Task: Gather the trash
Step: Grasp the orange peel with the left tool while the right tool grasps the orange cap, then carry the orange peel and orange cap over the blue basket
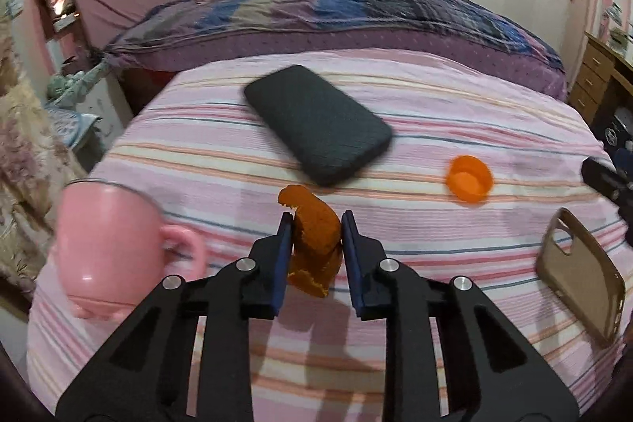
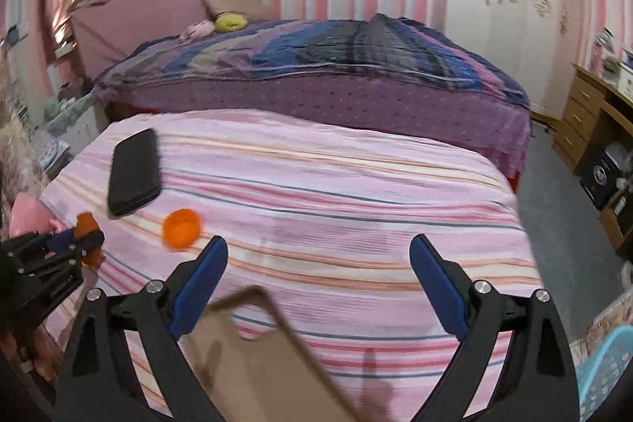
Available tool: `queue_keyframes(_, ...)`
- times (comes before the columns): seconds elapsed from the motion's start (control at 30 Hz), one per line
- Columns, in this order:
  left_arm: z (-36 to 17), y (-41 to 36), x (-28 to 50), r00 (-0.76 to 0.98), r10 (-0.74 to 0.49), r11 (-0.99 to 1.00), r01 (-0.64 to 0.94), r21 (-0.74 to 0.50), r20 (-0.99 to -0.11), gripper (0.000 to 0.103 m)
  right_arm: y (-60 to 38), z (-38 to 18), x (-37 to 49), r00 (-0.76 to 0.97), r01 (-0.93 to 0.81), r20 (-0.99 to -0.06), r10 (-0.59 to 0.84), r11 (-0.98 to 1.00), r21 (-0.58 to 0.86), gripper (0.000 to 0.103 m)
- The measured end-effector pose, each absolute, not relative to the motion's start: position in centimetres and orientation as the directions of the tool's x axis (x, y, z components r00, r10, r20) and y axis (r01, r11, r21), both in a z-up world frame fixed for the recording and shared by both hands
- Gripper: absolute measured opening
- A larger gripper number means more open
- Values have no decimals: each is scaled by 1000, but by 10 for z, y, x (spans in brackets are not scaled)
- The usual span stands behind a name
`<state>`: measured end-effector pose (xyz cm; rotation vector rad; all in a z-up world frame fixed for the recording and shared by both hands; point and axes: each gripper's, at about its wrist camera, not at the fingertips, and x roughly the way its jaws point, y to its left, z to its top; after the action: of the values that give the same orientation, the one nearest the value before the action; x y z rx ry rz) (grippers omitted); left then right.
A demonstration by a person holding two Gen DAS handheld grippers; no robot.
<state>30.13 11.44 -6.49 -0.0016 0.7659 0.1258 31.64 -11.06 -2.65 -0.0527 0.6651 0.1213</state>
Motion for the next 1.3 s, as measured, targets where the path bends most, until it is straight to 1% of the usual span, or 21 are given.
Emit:
queue_keyframes(0.13, -55, 136, 296, 728, 111, 989, -151, -1, -676, 24, -78, -36, 327, 760, -171, -640, 114, 985, -26, 91)
queue_keyframes(0.3, -50, 146, 291, 734, 152, 983, -181, 25, -662, 24, -45, -44, 338, 717, -213, -680, 150, 977, -8, 91)
queue_keyframes(0.4, -51, 154, 290, 730, 149, 981, -192, 10, -667, 23, -29, -54, 344, 695, -236, -700, 164, 972, -7, 90)
queue_keyframes(0.47, -51, 158, 289, 729, 150, 980, -199, 4, -668, 24, -16, -62, 351, 669, -255, -724, 168, 967, -11, 83)
queue_keyframes(0.53, -49, 161, 288, 732, 150, 980, -201, 0, -665, 24, -8, -65, 356, 646, -273, -742, 179, 962, -6, 69)
queue_keyframes(0.57, -49, 161, 287, 733, 149, 979, -202, -3, -663, 24, -4, -65, 357, 640, -281, -746, 183, 960, -6, 67)
queue_keyframes(0.67, -49, 162, 286, 734, 142, 979, -203, -16, -665, 24, 5, -69, 359, 630, -303, -751, 195, 953, -7, 54)
queue_keyframes(0.7, -49, 162, 286, 732, 140, 979, -202, -17, -666, 24, 7, -71, 360, 627, -309, -753, 200, 951, -4, 46)
queue_keyframes(0.73, -49, 161, 286, 731, 139, 979, -201, -16, -667, 24, 8, -69, 357, 629, -321, -747, 215, 947, 1, 40)
queue_keyframes(1.03, -46, 142, 273, 734, 108, 987, -159, -15, -671, 23, -8, -58, 323, 691, -282, -695, 200, 959, -4, 40)
queue_keyframes(1.2, -37, 112, 260, 746, 42, 995, -92, -41, -664, 24, -38, -40, 282, 734, -218, -667, 126, 974, -56, 40)
queue_keyframes(1.3, -33, 90, 251, 755, 11, 999, -40, -30, -656, 24, -55, -28, 265, 752, -177, -654, 80, 981, -83, 40)
